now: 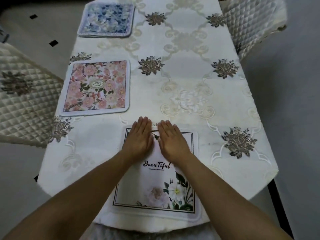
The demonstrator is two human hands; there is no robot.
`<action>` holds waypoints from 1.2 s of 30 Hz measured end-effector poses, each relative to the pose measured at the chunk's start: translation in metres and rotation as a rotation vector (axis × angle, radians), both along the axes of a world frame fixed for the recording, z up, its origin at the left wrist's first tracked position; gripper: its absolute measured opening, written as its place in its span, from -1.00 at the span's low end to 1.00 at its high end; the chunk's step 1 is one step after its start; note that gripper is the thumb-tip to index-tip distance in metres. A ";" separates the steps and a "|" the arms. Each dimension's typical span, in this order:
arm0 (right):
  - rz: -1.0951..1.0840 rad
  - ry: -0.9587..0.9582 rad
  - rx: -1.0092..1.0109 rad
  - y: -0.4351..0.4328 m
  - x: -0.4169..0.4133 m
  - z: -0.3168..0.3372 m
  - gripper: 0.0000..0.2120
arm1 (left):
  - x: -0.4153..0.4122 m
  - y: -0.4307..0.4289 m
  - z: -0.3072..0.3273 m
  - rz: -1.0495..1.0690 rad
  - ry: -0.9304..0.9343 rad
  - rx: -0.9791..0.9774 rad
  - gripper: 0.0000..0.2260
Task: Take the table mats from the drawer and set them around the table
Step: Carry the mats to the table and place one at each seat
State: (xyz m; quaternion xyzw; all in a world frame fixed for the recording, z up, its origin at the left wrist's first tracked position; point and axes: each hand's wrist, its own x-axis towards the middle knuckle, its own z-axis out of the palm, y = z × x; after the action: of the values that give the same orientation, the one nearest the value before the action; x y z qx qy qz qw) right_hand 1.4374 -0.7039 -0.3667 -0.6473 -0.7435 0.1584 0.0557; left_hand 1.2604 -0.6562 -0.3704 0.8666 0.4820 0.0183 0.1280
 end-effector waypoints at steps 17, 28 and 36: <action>-0.216 0.035 -0.121 -0.222 0.014 0.005 -0.37 | -0.088 -0.189 0.005 0.116 0.040 -0.057 -0.37; -0.155 -0.131 -0.134 -0.181 -0.051 0.128 -0.76 | -0.159 -0.180 0.108 0.058 0.066 0.084 -0.84; 0.120 -0.098 0.066 -0.144 -0.269 0.194 -0.73 | -0.355 -0.183 0.188 0.291 0.029 0.179 -0.84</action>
State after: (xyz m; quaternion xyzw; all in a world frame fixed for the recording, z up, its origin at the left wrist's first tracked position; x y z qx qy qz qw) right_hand 1.1684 -0.8484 -0.1725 -0.6062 -0.7877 0.1051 0.0311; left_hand 0.9055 -0.8390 -0.1825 0.7957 0.6006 0.0670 0.0396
